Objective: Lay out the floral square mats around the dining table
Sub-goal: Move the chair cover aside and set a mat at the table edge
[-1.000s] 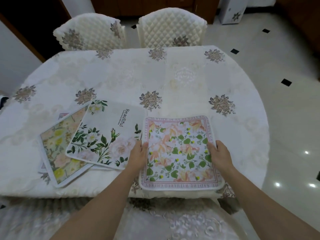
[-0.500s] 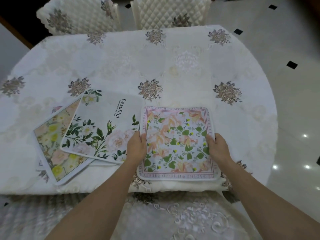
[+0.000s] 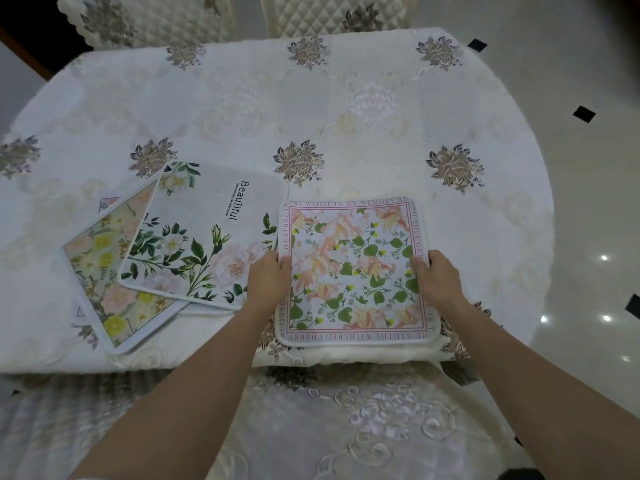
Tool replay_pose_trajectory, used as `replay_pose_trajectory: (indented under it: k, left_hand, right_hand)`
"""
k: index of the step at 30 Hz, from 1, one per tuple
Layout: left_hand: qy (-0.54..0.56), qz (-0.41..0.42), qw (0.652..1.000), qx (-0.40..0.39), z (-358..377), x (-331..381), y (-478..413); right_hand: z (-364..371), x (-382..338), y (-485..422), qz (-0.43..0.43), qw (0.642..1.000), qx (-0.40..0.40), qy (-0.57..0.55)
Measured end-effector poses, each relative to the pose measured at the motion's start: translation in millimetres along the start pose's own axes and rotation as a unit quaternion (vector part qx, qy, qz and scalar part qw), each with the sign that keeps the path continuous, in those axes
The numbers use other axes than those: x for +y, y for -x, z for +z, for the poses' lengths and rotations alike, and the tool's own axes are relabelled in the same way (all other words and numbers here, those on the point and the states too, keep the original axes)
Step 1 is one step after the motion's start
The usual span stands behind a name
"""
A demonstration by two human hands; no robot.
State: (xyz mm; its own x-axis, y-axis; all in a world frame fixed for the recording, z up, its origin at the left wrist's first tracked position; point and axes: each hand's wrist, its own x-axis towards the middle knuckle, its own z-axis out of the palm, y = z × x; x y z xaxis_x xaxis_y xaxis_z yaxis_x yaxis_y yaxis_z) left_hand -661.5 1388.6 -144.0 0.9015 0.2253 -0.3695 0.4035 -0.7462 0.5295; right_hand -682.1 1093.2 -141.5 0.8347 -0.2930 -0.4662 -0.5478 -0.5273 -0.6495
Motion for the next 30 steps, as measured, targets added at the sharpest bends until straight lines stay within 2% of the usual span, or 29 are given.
replay_pose_trajectory:
  k: [13,18,30]
  left_hand:
    - [0.024,-0.011,1.000,0.012,3.3,-8.5,9.0]
    - [0.003,0.014,0.999,0.032,6.1,-12.9,8.1]
    - [-0.005,0.046,0.997,0.057,8.5,-16.7,11.4]
  right_hand:
    - [0.6,13.9,0.9,-0.001,0.999,-0.001,0.042]
    - [-0.2,11.7,3.3,0.003,0.999,0.018,0.049]
    - [-4.7,16.7,7.9,-0.054,0.981,0.083,0.168]
